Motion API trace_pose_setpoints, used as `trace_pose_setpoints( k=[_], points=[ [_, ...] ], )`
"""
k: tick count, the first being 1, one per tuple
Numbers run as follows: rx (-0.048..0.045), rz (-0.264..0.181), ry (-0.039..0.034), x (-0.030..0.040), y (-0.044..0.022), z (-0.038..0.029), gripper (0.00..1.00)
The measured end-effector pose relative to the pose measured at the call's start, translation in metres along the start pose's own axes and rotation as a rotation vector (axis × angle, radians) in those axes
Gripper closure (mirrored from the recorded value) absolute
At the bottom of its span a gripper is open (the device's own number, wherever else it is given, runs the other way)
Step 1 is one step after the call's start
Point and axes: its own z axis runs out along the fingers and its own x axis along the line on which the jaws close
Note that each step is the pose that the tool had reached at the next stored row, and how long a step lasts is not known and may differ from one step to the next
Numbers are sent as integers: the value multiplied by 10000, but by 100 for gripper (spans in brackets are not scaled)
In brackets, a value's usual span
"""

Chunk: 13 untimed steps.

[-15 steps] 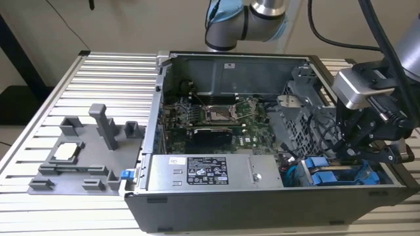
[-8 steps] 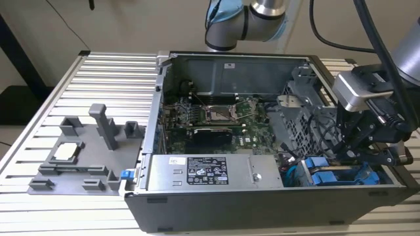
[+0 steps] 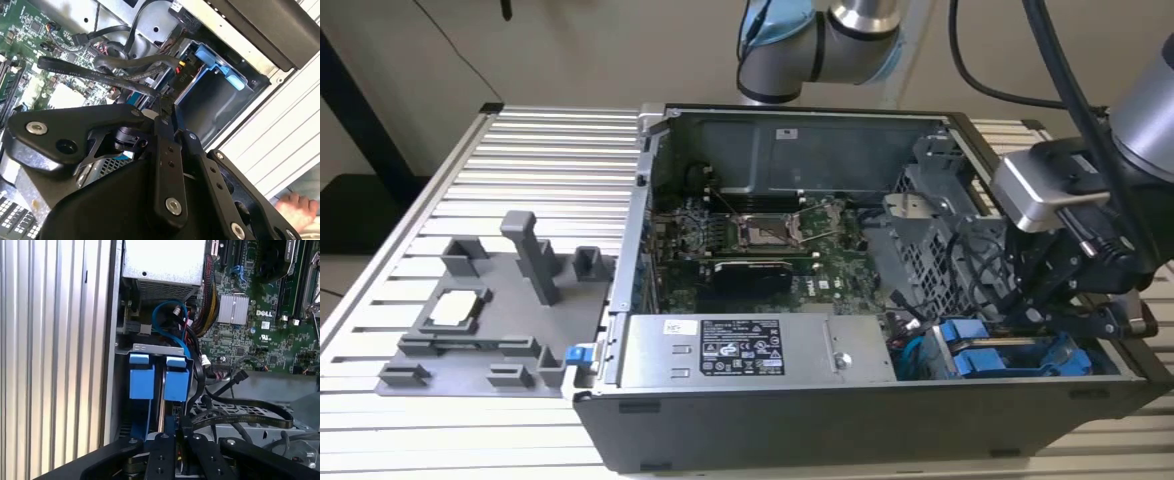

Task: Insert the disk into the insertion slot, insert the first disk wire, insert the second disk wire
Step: 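Insert the second disk wire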

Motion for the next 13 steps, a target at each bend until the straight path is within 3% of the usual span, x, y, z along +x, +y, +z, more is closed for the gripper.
trace_pose_setpoints(
  k=[13],
  points=[
    [56,362,25,-25,2,59,84]
  ],
)
